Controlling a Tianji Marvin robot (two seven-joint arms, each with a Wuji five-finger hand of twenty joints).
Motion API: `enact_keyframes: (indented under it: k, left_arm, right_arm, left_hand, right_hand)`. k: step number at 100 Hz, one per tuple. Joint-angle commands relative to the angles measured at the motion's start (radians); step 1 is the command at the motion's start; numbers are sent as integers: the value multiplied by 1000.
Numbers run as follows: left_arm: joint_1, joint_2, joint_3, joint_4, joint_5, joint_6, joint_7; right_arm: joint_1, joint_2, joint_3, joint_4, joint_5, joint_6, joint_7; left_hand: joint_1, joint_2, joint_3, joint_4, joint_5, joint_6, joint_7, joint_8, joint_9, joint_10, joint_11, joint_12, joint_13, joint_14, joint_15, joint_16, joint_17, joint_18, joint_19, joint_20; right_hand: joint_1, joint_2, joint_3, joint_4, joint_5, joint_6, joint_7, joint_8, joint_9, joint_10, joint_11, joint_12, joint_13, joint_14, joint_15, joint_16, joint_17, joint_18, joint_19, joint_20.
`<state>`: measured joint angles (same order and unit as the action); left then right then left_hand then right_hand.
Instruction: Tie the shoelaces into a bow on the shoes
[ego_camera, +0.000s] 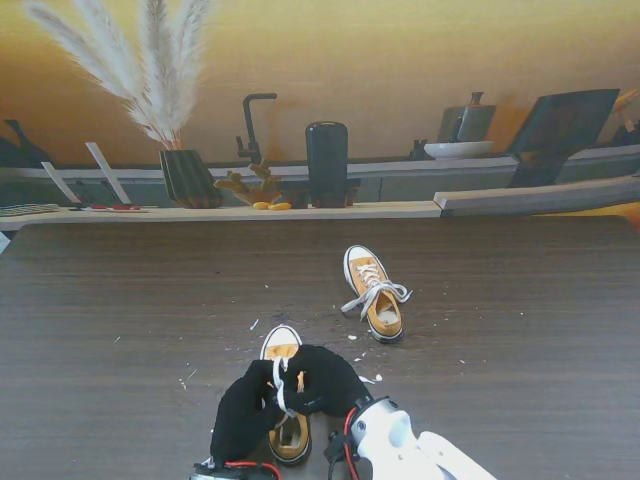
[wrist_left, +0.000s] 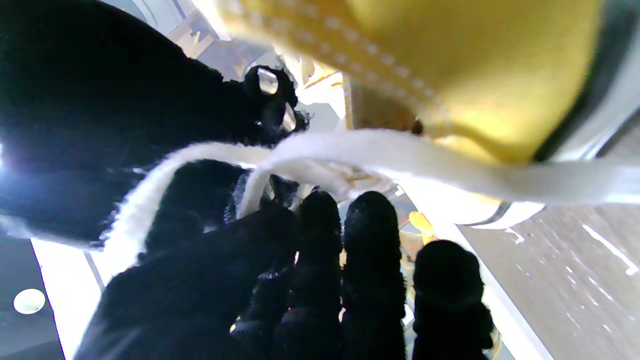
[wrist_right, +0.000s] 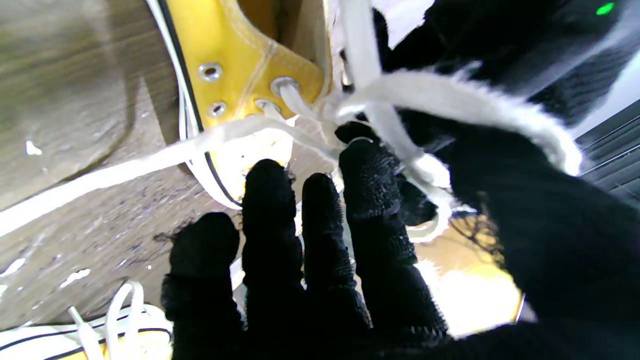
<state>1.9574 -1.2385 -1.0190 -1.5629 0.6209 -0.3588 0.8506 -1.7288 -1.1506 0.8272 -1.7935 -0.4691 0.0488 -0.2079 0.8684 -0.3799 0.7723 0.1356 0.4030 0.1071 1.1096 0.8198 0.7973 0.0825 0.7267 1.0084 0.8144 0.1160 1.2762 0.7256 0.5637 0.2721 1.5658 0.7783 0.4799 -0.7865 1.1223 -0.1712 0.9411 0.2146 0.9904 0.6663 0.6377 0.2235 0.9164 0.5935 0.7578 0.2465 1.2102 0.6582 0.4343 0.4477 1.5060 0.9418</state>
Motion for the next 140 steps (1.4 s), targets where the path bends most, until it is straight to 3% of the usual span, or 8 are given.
enact_keyframes:
  k: [1,17,22,40,51,73,101,140]
  left_arm:
    - [3,-12,20,-35,16,-21,-14]
    - [9,-13,27,-46,17,-31,-13]
    - [10,-13,30,-47,18,-32,-12]
    - [11,-14,30,-49,16,-38,-11]
    - [12,-13,28,-50,23,-35,-7]
    - [15,-13,13,-44,33,-27,11]
    - [21,-12,-17,-35,45,-19,32]
    - [34,-4,-31,-52,28,-25,-25]
  right_arm:
    - [5,-11,-13,24,-18,12,4]
    - [21,-18,-32,44,-65,42,-36]
    - [26,-21,-37,52,-80,48,-53]
    - [27,-29,-41,58,-95,61,-86]
    - [15,-27,-29,46,-99,54,-92]
    - [-26,-15,12,7,-99,27,-69]
    - [-79,3,69,-45,-97,-8,-21]
    - [-90,5,82,-50,-90,-31,-15]
  left_hand:
    - [-71,-17,-119,-73,31,-171,31,-13,7,-13,5,4,23,-10,14,10,14,19,24,5]
    - [-71,-18,-118,-74,32,-170,34,-17,9,-13,7,4,24,-12,14,9,15,20,25,3]
    - [-71,-18,-117,-74,32,-170,35,-19,9,-13,7,3,24,-12,14,8,15,19,25,2]
    - [-72,-19,-116,-74,33,-169,36,-23,11,-12,8,3,25,-10,15,7,15,20,25,1]
    - [-72,-19,-118,-76,32,-169,38,-25,13,-13,10,2,26,-10,15,7,16,22,25,-1]
    - [-61,-17,-137,-89,38,-168,21,-50,15,-13,16,-1,30,-10,16,5,19,21,28,-4]
    - [-63,-15,-134,-85,37,-169,38,-38,13,-16,19,-3,30,-10,18,4,18,21,30,-7]
    - [-169,6,-18,27,-8,-139,115,141,-27,-20,22,-1,2,3,4,8,-8,35,11,2]
  right_hand:
    - [7,-34,-22,-22,-108,-92,-119,14,-16,-5,23,12,14,-1,-7,3,16,20,3,15]
    - [29,-55,-5,-47,-77,-91,2,-60,21,0,25,12,33,8,-9,-4,36,34,5,15]
    - [64,-51,28,-36,-69,-93,69,-144,33,-2,21,11,42,9,-10,-7,43,38,6,14]
    - [166,-28,153,-17,10,-74,59,-227,83,8,-1,-6,60,16,-11,-10,51,49,8,13]
    - [233,-10,165,-17,20,-68,115,-139,104,5,-2,-7,68,10,-5,-10,58,42,11,12]
    - [183,-95,295,20,19,-43,183,79,88,14,49,14,70,8,34,-23,54,30,21,7]
    - [177,-94,308,30,13,-33,198,100,78,23,50,16,58,15,39,-34,37,33,19,5]
    - [183,-76,285,29,2,-37,193,102,72,24,48,20,54,13,37,-30,31,31,19,7]
